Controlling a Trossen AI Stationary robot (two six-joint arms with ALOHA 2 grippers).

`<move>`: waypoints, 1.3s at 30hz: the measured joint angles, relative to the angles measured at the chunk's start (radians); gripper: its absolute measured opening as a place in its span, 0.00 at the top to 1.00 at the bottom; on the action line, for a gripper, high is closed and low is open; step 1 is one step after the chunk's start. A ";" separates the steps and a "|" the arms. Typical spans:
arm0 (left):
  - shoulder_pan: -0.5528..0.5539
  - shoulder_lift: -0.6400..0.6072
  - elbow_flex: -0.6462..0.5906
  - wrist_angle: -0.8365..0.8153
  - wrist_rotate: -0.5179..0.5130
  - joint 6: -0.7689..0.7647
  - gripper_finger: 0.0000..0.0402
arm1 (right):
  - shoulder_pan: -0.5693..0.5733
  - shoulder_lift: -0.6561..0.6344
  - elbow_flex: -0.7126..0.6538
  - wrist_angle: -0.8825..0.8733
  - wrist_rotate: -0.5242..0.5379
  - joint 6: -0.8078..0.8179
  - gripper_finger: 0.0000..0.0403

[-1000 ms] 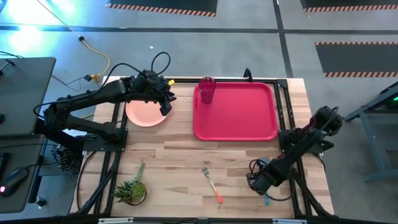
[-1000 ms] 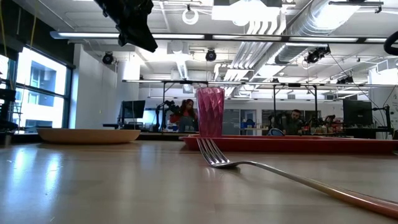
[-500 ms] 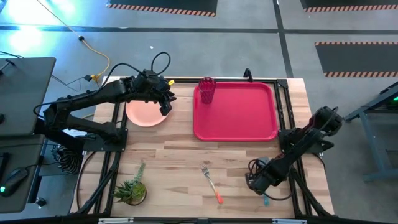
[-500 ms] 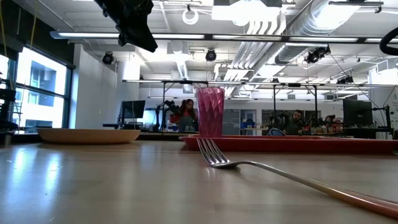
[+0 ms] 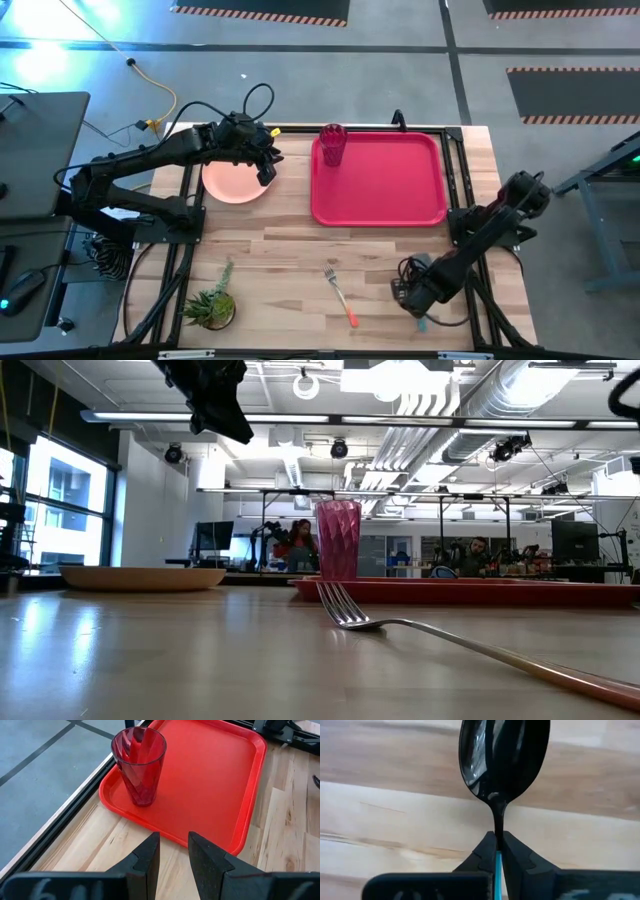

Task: Pick and place plate/cup/fork/spoon on tray
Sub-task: Put the blue spoon on the right side of the red tray

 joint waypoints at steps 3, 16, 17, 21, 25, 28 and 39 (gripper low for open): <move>0.000 0.000 0.000 0.000 0.000 0.000 0.78 | -0.009 -0.029 0.005 0.008 0.072 -0.009 1.00; 0.000 0.000 0.000 0.000 0.000 0.001 0.78 | -0.124 -0.185 0.005 -0.012 0.395 -0.168 1.00; 0.000 0.000 0.000 0.000 0.000 0.001 0.78 | -0.135 -0.199 0.005 -0.018 0.418 -0.184 1.00; 0.000 0.000 0.000 0.000 0.000 0.003 0.78 | -0.190 -0.260 0.006 -0.056 0.479 -0.258 1.00; 0.000 0.000 0.000 0.000 0.000 0.002 0.78 | -0.249 -0.327 0.006 -0.107 0.507 -0.340 1.00; 0.000 0.000 0.000 0.000 0.000 0.002 0.78 | -0.300 -0.382 0.006 -0.152 0.511 -0.408 1.00; 0.000 0.000 0.000 0.000 0.000 0.000 0.78 | -0.508 -0.584 0.006 -0.274 0.522 -0.642 1.00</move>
